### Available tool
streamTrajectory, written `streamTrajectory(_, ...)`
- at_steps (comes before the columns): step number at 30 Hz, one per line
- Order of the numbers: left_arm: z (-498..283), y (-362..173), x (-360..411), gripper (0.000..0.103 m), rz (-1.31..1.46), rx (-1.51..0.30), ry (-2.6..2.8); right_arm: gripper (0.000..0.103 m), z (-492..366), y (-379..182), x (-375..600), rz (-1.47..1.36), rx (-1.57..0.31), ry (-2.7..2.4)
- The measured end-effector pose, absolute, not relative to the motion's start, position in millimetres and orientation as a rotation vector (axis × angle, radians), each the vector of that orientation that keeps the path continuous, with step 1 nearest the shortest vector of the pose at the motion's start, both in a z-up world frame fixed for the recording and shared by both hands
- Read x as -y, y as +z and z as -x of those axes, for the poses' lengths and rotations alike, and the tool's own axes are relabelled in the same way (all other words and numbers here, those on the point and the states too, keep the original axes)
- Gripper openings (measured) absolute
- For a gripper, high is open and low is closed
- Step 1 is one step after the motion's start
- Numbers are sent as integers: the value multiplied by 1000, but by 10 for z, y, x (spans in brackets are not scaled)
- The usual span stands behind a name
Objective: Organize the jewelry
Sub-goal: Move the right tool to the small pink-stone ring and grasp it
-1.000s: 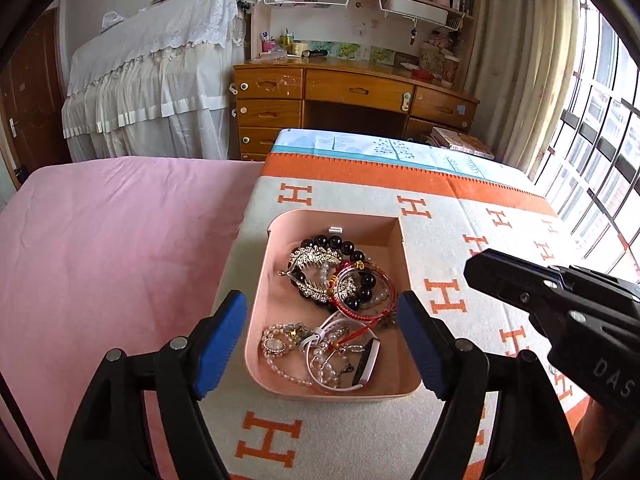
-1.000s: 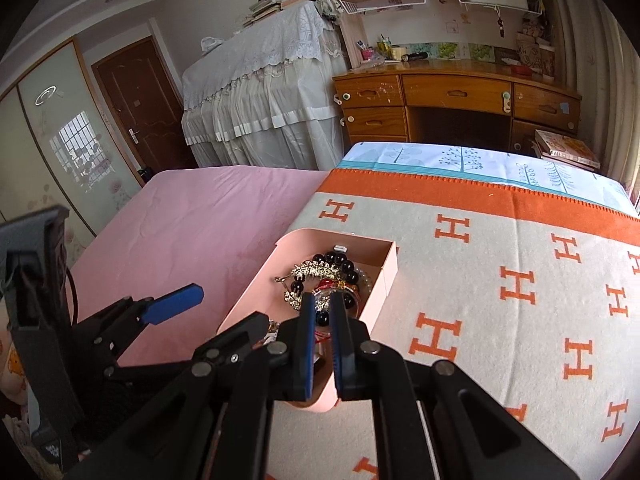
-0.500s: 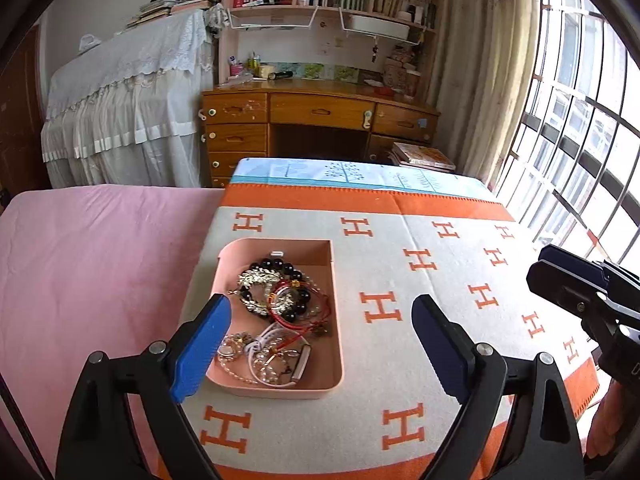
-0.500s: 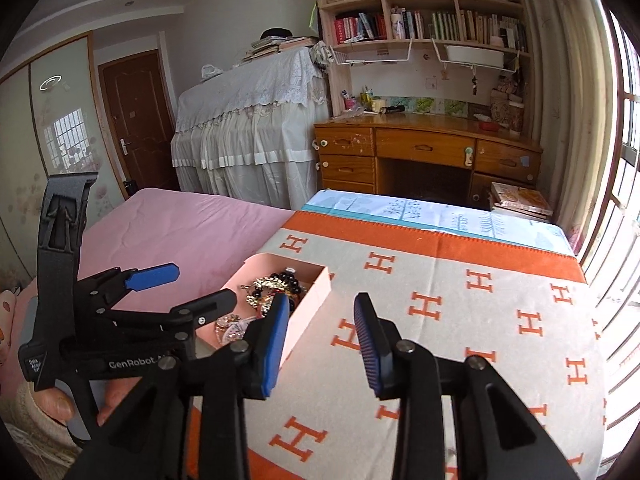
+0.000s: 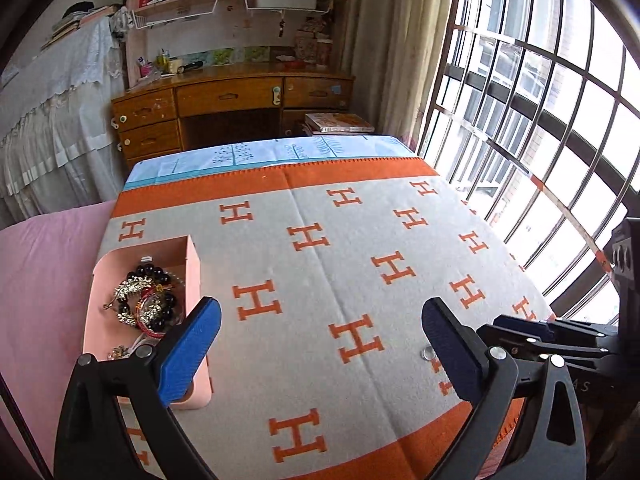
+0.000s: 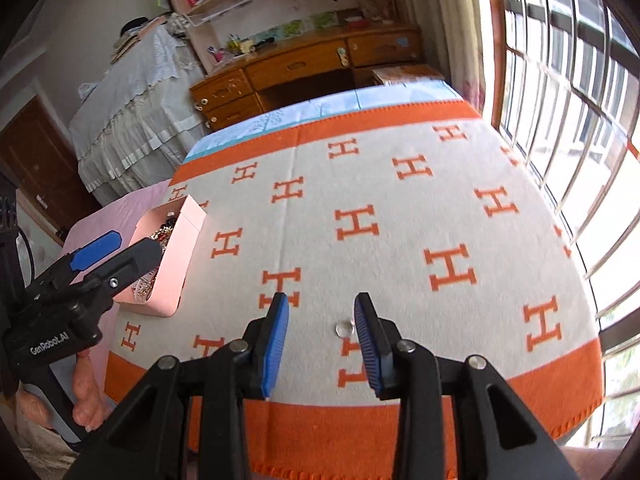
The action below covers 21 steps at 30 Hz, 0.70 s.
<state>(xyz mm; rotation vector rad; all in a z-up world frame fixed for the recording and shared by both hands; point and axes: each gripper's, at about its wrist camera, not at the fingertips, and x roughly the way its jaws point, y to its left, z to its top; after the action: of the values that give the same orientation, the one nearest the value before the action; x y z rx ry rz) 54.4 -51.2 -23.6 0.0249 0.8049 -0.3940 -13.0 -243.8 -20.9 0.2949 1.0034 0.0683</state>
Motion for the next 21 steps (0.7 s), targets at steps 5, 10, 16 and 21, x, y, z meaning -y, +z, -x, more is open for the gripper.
streamTrajectory(5,-604,-356,591,100,-7,-855,-420,34,124,-635,2666,-482,-1124,47)
streamTrajectory(10,-650,-494,508,100,19,-891,-404,34,105,-821,2568,-452,-1159,28)
streamTrajectory(16,-712,-615,377,100,56,-925,-391,34,-13,-913,2420,-409,-1174,44)
streamTrajectory(21,-745,-676,356,100,63,-938,-399,34,-66,-981,2389,-387,-1166,31)
